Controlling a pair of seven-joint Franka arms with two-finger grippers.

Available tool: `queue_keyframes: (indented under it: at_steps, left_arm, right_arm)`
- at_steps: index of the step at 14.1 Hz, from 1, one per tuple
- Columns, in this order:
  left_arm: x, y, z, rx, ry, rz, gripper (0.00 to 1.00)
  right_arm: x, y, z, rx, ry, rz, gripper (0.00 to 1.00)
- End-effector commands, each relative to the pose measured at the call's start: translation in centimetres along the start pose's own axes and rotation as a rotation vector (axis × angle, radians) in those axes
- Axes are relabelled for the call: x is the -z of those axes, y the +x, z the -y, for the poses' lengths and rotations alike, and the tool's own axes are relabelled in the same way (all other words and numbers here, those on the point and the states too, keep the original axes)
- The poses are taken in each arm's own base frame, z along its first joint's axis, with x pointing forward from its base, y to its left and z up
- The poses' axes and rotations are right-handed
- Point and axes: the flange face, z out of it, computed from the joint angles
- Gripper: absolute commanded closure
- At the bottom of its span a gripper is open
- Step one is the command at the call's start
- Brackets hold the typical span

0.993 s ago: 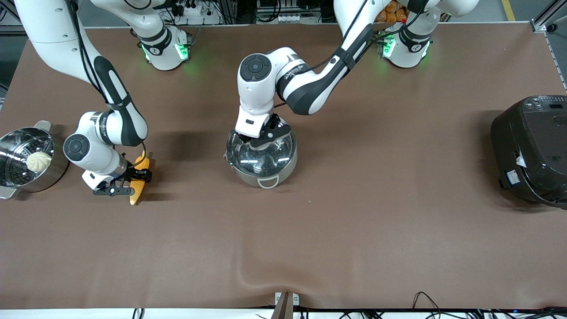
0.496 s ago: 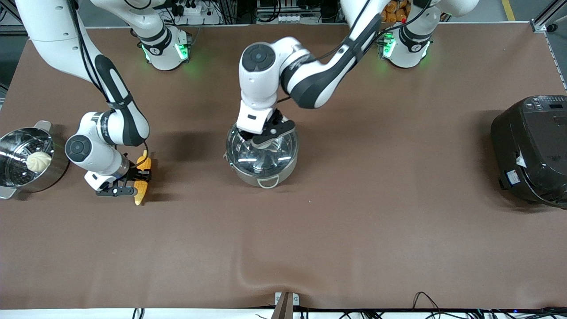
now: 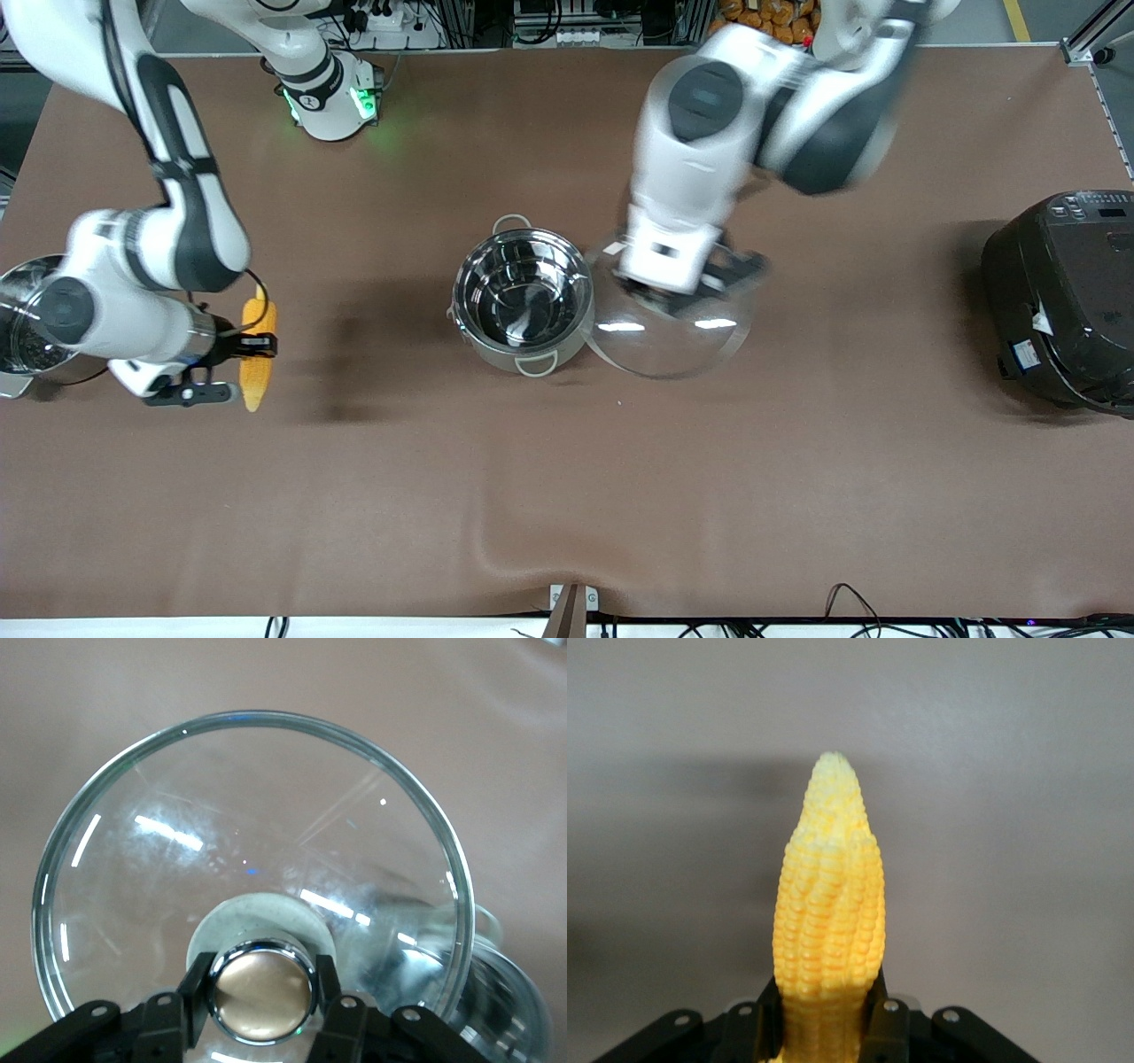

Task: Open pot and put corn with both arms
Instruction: 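Lift the lid with the left gripper while the right gripper lifts the corn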

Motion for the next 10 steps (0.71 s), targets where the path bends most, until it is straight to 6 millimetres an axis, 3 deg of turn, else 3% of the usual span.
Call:
queue_keyframes:
  at_steps: [1,3,5,8,10]
  left_arm:
    - [-2.2,4.1,7.7,-0.033,-0.004,-0.015,1.00]
    - [-6.2,6.6,13.5,-0.099,-0.015,-0.025,1.00]
    - [-10.8,8.3,17.8,-0.096,0.002,0.002,1.00]
    - [-16.6,7.4,20.6,-0.071,0.020,0.033,1.00]
    - [-19.1,6.4,22.2,-0.061,0.032,0.051,1.00]
  right_arm:
    - [5.4,0.9,3.9,-0.031,0.023,-0.021,0.82]
    - [6.9,0.4,8.4,-0.080,0.018,-0.031,0.82]
    - [7.6,-0.9,13.6,-0.141,0.012,-0.035,0.81]
    - [7.9,-3.0,21.5,-0.187,0.014,-0.045,0.81]
    - [7.4,-4.4,26.7,-0.225,0.015,-0.062,0.81]
